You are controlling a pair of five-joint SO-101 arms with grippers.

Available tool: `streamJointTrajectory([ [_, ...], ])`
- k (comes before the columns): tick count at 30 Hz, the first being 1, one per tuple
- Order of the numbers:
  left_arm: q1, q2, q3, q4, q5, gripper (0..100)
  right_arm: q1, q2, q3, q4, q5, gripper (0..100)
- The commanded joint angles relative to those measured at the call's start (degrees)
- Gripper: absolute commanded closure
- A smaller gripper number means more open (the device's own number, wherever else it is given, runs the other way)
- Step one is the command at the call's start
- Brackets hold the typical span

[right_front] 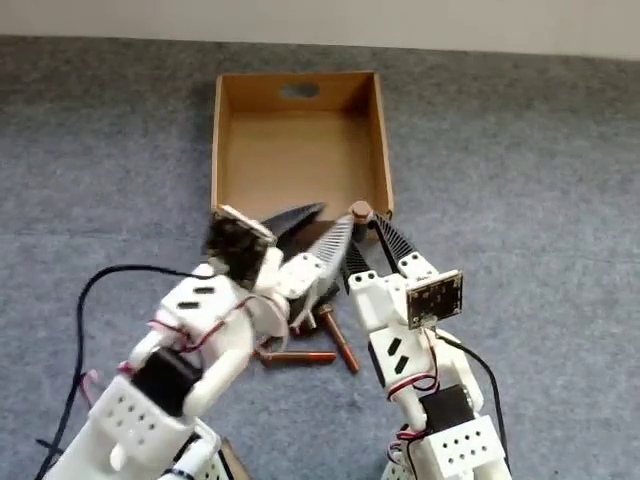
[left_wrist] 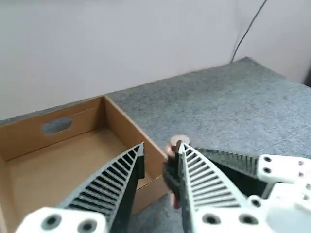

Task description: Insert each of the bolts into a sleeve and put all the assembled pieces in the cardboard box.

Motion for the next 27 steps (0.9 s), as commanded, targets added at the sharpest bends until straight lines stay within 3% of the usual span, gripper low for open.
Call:
streamJointTrajectory([
  [1,-5.1,-5.1,-0.6,7.6,-0.4,88,0.6,-0.7,4.7,-1.2,-0.4,99.2],
  [6,-13.4,-7.3,-0.6,17.6,-0.5,88,0.6,-0.7,4.8,-1.0,-0.4,99.2],
  [9,-20.2,-5.5,1.4,21.2,-0.5,92,0.6,-0.7,4.2,4.1,-0.6,99.2],
  [12,-24.6,-1.6,4.9,20.9,-0.6,100,0.6,-0.7,0.0,13.1,-0.6,99.2],
  [19,-31.7,15.3,6.5,10.0,-4.0,93,2.5,-0.3,-19.4,34.4,-0.3,99.1],
  [27,-33.0,33.0,1.1,9.0,-4.0,93,2.5,0.6,-30.7,38.9,3.1,98.9],
])
